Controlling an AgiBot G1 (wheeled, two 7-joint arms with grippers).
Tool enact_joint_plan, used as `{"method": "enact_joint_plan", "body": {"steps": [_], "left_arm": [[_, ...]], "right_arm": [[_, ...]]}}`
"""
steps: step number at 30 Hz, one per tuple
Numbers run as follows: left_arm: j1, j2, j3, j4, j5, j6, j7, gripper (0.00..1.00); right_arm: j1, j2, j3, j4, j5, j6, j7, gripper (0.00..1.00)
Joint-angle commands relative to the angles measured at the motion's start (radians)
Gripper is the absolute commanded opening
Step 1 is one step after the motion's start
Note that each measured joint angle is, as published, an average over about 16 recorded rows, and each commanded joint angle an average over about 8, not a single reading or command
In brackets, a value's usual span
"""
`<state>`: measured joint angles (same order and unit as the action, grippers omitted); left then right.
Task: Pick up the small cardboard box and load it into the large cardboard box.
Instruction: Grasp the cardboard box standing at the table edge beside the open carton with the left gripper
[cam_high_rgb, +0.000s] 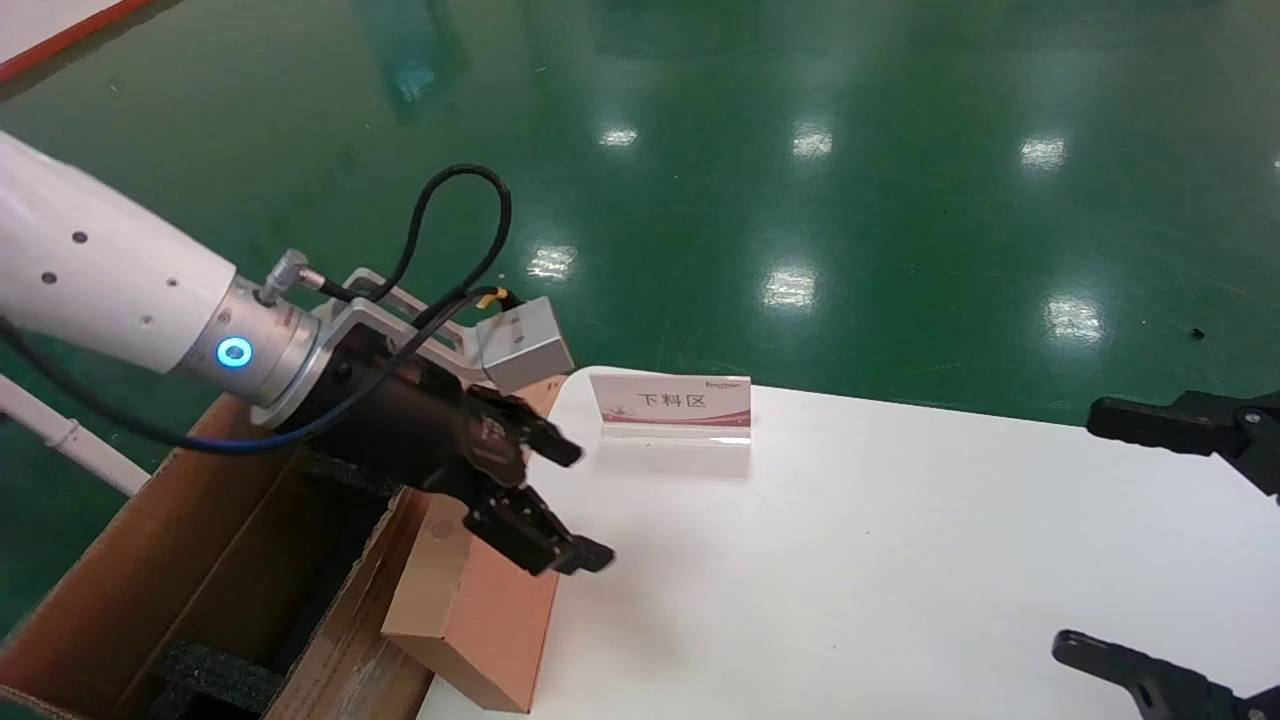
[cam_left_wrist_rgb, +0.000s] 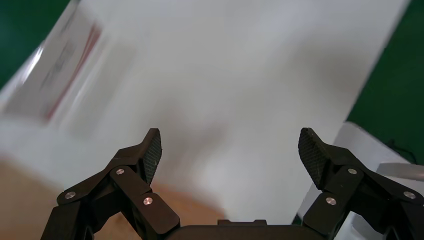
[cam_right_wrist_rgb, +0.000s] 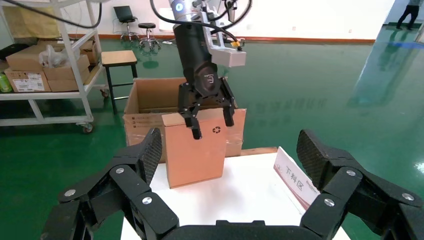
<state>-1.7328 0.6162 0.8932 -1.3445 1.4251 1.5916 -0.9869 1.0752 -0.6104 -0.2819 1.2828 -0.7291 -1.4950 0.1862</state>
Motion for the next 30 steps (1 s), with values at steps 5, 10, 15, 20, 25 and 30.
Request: {"method": "enact_joint_plan", "body": {"steps": [5,10,15,20,25,30], "left_arm": [[-0.186,0.020,0.218,-0.003,0.086,0.001,-0.203,1.00],[-0.317,0.047,0.378,-0.006,0.101,-0.001,-0.332,1.00],[-0.407,0.070,0.516,-0.007,0.055,-0.006,-0.422,1.00],[-0.460,0.078,0.621,-0.007,0.011,-0.015,-0.479,1.00],[-0.492,0.079,0.696,-0.008,-0.011,-0.025,-0.512,1.00],[-0.503,0.075,0.748,-0.009,-0.029,-0.037,-0.529,1.00]], "right_arm": [[0.000,0.000,0.000,0.000,0.000,0.000,0.000,1.00],[0.000,0.000,-0.001,0.000,0.001,0.000,0.000,1.00],[0.000,0.000,-0.001,0.000,0.001,0.001,-0.001,1.00],[0.000,0.001,-0.002,0.000,0.001,0.001,-0.001,1.00],[0.000,0.001,-0.002,0.000,0.001,0.001,-0.001,1.00],[0.000,0.001,-0.002,0.000,0.002,0.001,-0.001,1.00]]}}
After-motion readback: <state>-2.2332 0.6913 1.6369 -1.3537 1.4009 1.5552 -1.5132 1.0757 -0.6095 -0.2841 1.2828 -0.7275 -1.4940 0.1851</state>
